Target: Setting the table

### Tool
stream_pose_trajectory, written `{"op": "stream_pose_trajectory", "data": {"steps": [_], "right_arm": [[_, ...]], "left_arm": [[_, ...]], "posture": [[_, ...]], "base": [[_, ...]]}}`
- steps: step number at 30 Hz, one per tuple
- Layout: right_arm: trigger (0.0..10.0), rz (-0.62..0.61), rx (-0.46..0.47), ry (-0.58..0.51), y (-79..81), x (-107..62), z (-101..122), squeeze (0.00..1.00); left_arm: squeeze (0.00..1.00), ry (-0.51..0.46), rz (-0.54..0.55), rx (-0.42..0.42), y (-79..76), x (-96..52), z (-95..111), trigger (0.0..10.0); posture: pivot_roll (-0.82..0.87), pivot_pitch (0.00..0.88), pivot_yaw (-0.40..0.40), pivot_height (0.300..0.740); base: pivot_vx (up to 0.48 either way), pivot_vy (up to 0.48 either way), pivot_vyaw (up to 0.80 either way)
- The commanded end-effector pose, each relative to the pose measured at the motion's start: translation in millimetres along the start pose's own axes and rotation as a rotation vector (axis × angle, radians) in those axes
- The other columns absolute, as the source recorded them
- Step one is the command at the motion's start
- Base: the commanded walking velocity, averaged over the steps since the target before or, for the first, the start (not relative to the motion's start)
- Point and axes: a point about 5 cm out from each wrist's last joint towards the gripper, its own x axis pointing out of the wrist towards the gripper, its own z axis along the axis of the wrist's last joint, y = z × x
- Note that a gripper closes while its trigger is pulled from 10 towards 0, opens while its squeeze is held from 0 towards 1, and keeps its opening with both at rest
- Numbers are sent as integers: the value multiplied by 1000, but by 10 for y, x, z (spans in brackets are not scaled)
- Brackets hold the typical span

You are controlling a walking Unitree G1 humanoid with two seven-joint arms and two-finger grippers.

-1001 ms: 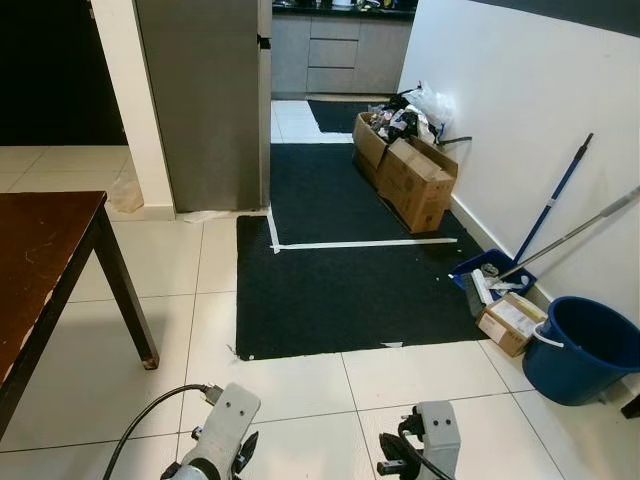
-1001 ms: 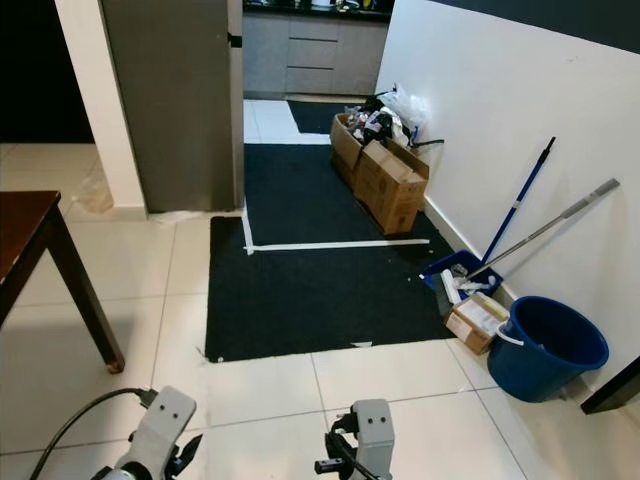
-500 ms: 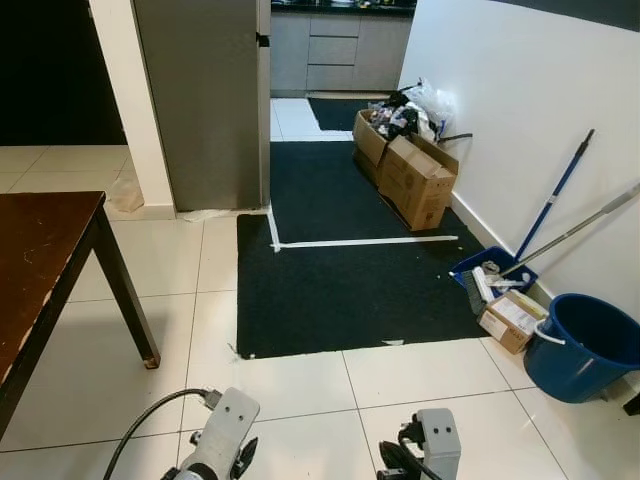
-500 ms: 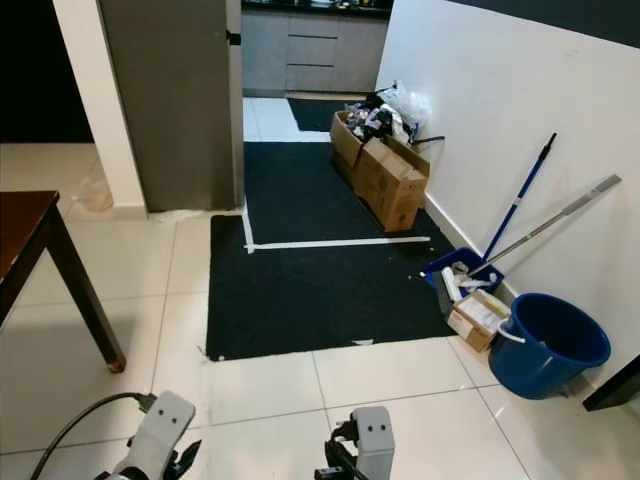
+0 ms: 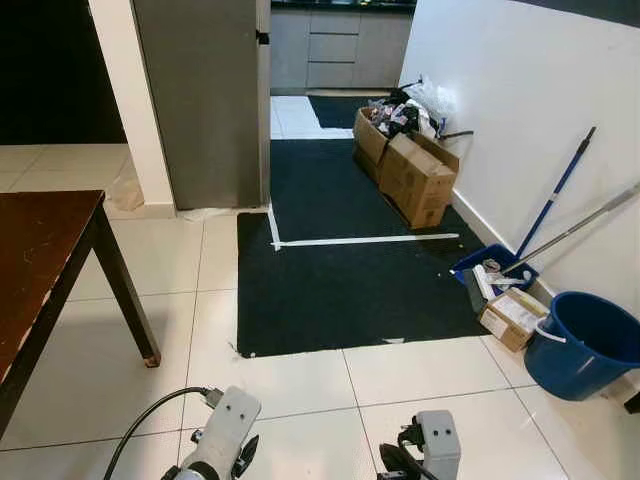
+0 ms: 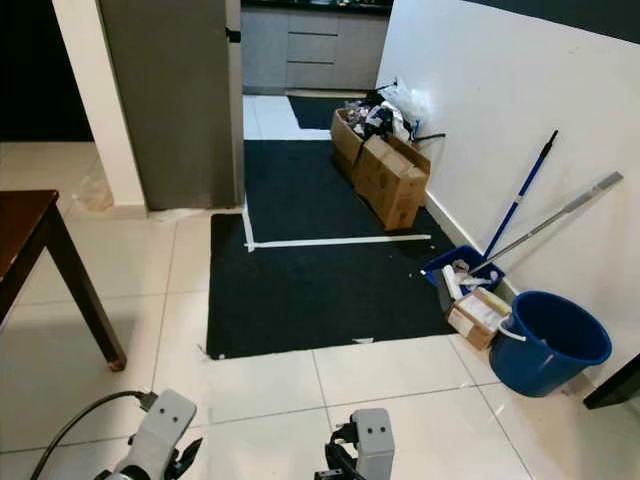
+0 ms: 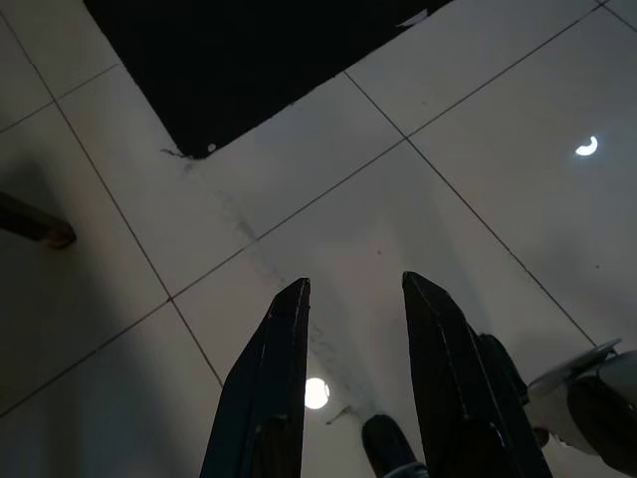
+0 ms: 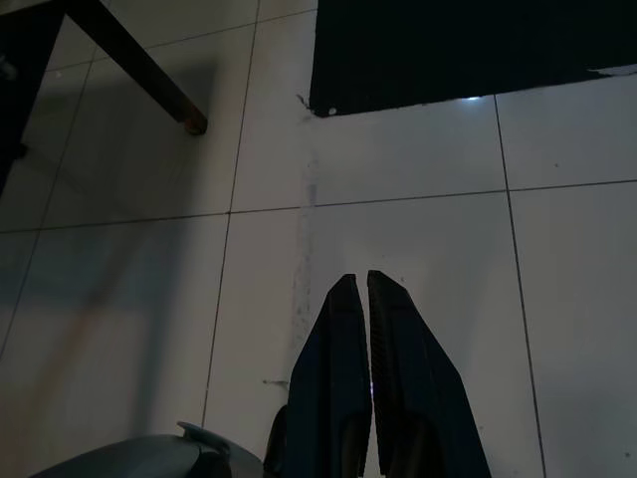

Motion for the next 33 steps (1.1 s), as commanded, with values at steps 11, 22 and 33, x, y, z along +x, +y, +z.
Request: {"op": "stream_pose_trajectory", "data": {"steps": [11,22,33], "right_arm": [[10000,-30,-18,2,-50,-31,-11,0],[10000,-20,-3,10,-26,-35,-31,0],[10000,-24,3,11,-18,-34,-45,0]], "left_arm": [[0,16,-9,-9,-12,-9,-32,10000],[0,23,5,-24,-3,-24,-43,10000],[0,25,1,-17,3,-22,-41,10000]], "posture": [[73,79,14,740],[88,89,13,740],[87,90,20,740]], "base": [[0,0,0],[0,0,0],[0,0,0]]}}
